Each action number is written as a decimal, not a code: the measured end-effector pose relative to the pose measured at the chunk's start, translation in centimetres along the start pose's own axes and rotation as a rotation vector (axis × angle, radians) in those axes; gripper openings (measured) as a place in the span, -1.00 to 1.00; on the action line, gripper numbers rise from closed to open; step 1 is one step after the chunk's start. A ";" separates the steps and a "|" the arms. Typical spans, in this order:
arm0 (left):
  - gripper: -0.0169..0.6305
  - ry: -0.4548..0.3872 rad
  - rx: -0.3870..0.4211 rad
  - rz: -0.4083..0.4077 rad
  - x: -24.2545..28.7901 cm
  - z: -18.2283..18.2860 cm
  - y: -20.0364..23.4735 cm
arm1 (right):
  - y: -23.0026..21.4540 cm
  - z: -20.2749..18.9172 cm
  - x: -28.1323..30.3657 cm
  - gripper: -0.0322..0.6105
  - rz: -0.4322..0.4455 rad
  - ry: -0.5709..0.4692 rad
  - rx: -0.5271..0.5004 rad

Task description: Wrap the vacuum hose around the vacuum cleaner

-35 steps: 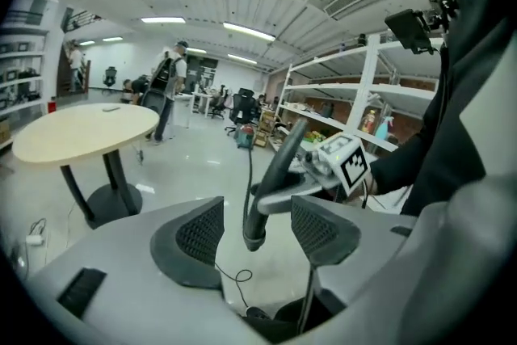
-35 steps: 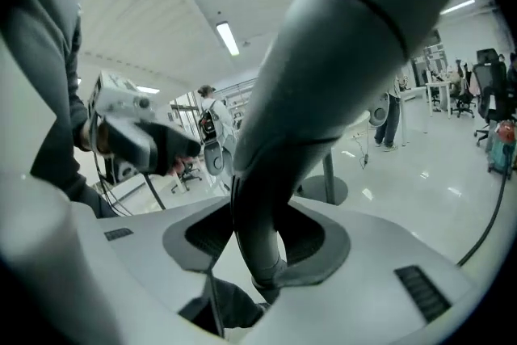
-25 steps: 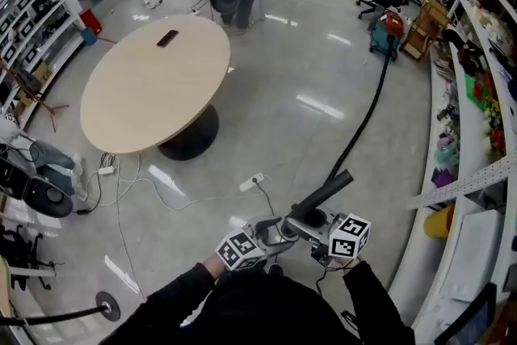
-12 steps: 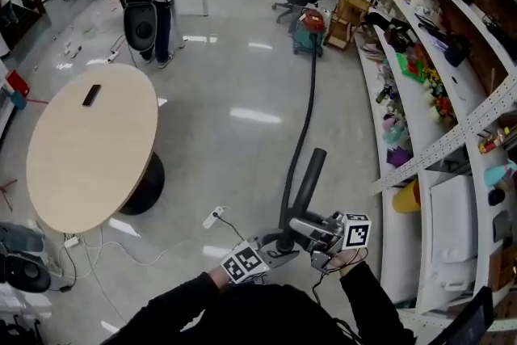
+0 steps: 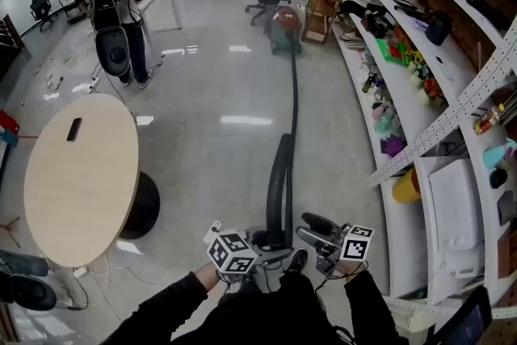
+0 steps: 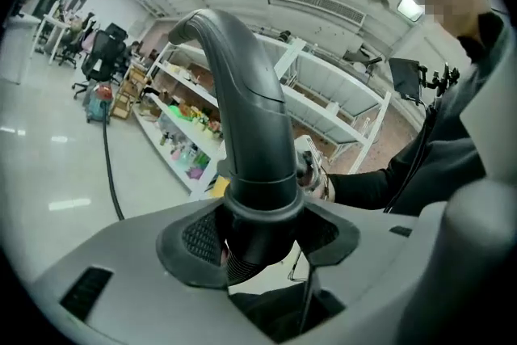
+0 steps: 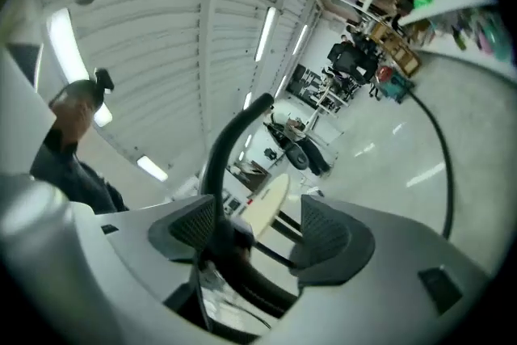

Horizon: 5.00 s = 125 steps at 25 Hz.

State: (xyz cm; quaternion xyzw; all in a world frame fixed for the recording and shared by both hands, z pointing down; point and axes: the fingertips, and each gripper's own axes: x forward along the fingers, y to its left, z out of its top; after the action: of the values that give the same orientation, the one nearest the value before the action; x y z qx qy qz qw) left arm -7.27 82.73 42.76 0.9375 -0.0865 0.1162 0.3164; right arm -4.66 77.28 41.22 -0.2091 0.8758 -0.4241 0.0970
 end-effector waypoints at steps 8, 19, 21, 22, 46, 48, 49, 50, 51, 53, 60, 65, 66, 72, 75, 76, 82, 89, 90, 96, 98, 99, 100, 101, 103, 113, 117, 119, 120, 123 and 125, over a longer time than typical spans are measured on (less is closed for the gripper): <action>-0.18 0.102 -0.170 -0.049 4.8 7.3 2.3 | -6.3 -7.5 -3.1 0.12 -0.109 0.611 -0.885; 0.32 -0.157 -0.342 0.179 10.1 16.8 10.0 | -8.5 0.9 -4.5 -0.35 0.102 0.536 -0.575; 0.32 -0.231 -0.386 0.195 8.8 17.3 10.9 | -9.4 2.1 -4.8 -0.35 0.102 0.528 -0.490; 0.32 -0.255 -0.394 0.198 7.9 17.4 11.1 | -9.7 2.7 -4.8 -0.35 0.101 0.519 -0.450; -0.44 0.160 0.242 0.088 17.2 13.2 25.7 | -19.2 28.2 13.5 -0.31 0.158 0.188 0.358; -0.45 0.153 0.191 0.028 15.8 14.6 26.2 | -19.6 29.3 15.1 -0.22 0.172 0.152 0.325; -0.45 0.136 0.148 0.004 15.1 15.6 26.6 | -19.8 29.6 15.6 -0.04 0.169 0.145 0.297; -0.45 0.116 0.095 -0.018 14.4 16.8 27.1 | -20.2 29.6 15.9 0.07 0.153 0.153 0.267; -0.45 0.102 0.039 -0.039 13.8 18.0 27.6 | -21.0 29.2 15.8 0.11 0.123 0.171 0.238; -0.45 0.108 -0.068 -0.083 12.7 20.1 28.8 | -23.2 27.7 14.5 0.12 0.037 0.220 0.172; -0.44 0.279 -0.235 -0.223 10.1 22.8 31.6 | -24.1 22.4 11.3 0.12 -0.088 0.291 -0.060; -0.44 0.226 -0.300 -0.226 10.1 26.3 34.5 | -24.2 18.8 11.3 0.12 -0.053 0.538 -0.302; -0.44 0.216 -0.311 -0.239 10.2 27.3 34.7 | -24.7 17.9 11.4 0.12 -0.054 0.604 -0.385; -0.44 0.099 -0.528 -0.332 12.1 33.5 36.3 | -28.0 18.0 13.6 -0.18 -0.050 0.736 -0.718; -0.38 -0.031 -0.628 -0.245 13.3 36.9 40.1 | -28.1 21.6 14.5 -0.33 0.021 0.633 -0.545; -0.17 -0.069 -0.642 -0.193 13.9 37.8 41.6 | -28.1 23.0 14.6 -0.33 0.050 0.592 -0.474; 0.15 -0.324 -0.886 -0.009 16.0 41.7 48.7 | -29.8 30.4 13.6 -0.34 0.209 0.486 -0.221; 0.15 -0.334 -0.972 -0.213 16.2 42.5 47.5 | -31.9 33.8 8.3 -0.34 0.373 0.576 -0.210; 0.15 -0.331 -0.942 -0.210 15.5 42.3 47.5 | -32.2 34.4 7.5 -0.34 0.380 0.573 -0.204; 0.15 -0.069 -0.278 0.294 15.9 38.2 48.7 | -34.9 39.2 7.4 -0.34 0.321 0.475 -0.130; 0.15 -0.034 -0.115 0.356 18.0 37.9 47.7 | -36.3 41.1 8.8 -0.34 0.261 0.411 -0.077; 0.15 -0.019 -0.049 0.357 19.4 37.7 46.9 | -37.1 42.1 9.5 -0.34 0.228 0.373 -0.039; 0.15 0.010 0.015 0.351 20.8 37.1 46.2 | -37.9 43.1 10.2 -0.34 0.198 0.334 0.003; 0.15 0.055 0.078 0.346 22.4 36.2 45.6 | -38.6 44.1 10.9 -0.34 0.173 0.300 0.044; 0.15 0.151 0.178 0.335 25.3 34.0 45.3 | -39.7 46.1 12.3 -0.34 0.140 0.250 0.119; -0.37 0.139 0.171 0.289 29.1 33.6 50.7 | -43.0 53.5 19.7 -0.34 0.178 0.132 0.387; -0.39 0.114 0.170 0.217 26.8 36.8 53.0 | -43.7 56.2 23.3 -0.32 0.231 0.109 0.430; -0.39 0.101 0.154 0.156 25.2 38.8 53.8 | -43.1 57.7 25.2 -0.01 0.283 0.101 0.358; -0.39 0.102 0.146 0.121 24.5 39.8 54.1 | -43.2 58.1 25.8 0.17 0.290 0.111 0.297; -0.39 0.131 0.114 0.029 22.8 42.1 55.3 | -44.9 58.2 26.4 0.24 0.250 0.194 0.135; -0.38 0.125 0.044 -0.013 21.5 43.8 57.0 | -46.2 57.5 25.7 0.24 0.213 0.250 0.095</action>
State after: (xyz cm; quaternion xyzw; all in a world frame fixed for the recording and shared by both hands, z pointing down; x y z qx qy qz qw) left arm 7.00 9.23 47.44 0.9356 -0.0581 0.1743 0.3013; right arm 5.49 -0.18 41.85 -0.0558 0.8772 -0.4750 0.0413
